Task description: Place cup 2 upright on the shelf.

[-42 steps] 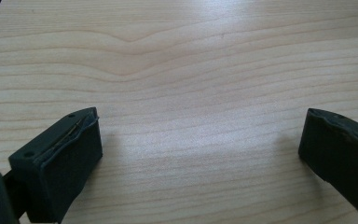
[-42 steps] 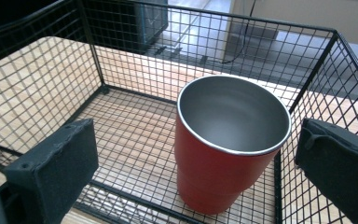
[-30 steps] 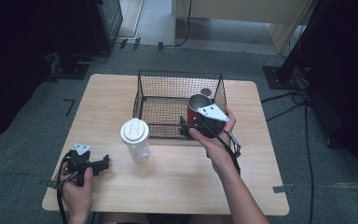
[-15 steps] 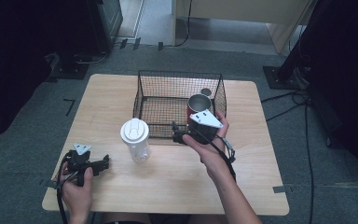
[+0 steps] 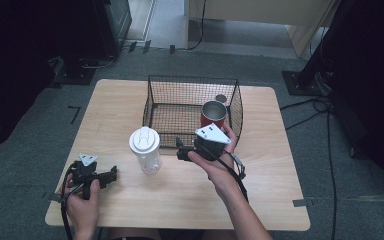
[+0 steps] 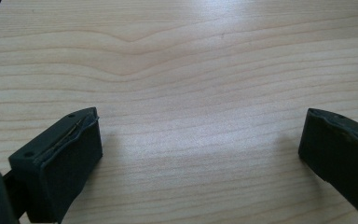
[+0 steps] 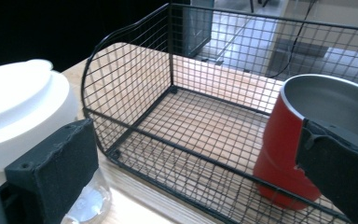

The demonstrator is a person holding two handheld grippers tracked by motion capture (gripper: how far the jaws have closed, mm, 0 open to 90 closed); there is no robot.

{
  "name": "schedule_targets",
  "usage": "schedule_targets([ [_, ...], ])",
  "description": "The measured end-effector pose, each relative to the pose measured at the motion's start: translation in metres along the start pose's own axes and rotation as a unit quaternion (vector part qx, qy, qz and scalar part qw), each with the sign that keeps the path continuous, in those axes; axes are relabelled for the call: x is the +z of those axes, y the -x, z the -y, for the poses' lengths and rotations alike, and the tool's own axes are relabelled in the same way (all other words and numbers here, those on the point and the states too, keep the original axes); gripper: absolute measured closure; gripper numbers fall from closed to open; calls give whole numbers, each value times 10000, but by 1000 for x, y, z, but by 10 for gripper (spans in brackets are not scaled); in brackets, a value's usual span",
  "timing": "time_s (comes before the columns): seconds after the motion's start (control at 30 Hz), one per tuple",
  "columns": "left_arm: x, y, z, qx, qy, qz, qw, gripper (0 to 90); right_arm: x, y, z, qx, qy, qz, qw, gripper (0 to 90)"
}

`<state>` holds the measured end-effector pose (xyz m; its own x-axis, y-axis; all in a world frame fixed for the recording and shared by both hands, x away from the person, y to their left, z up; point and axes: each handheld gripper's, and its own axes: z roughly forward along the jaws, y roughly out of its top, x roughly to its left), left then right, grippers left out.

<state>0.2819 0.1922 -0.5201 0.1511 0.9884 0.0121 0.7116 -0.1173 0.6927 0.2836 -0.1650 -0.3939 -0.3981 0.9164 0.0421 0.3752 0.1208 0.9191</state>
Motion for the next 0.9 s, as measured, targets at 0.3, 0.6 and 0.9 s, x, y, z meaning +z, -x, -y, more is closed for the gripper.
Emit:
schedule_targets([
  [0.3, 0, 0, 0, 1, -1, -1, 10000, 0, 2, -14, 9, -43, -38, -196, 9998, 0],
  [0.6, 0, 0, 0, 3, 0, -1, 10000, 0, 4, -30, 15, -22, -58, -422, 9991, 0],
  [0.9, 0, 0, 0, -1, 9, -1, 10000, 0, 5, -45, 20, -71, -85, -616, 9980, 0],
])
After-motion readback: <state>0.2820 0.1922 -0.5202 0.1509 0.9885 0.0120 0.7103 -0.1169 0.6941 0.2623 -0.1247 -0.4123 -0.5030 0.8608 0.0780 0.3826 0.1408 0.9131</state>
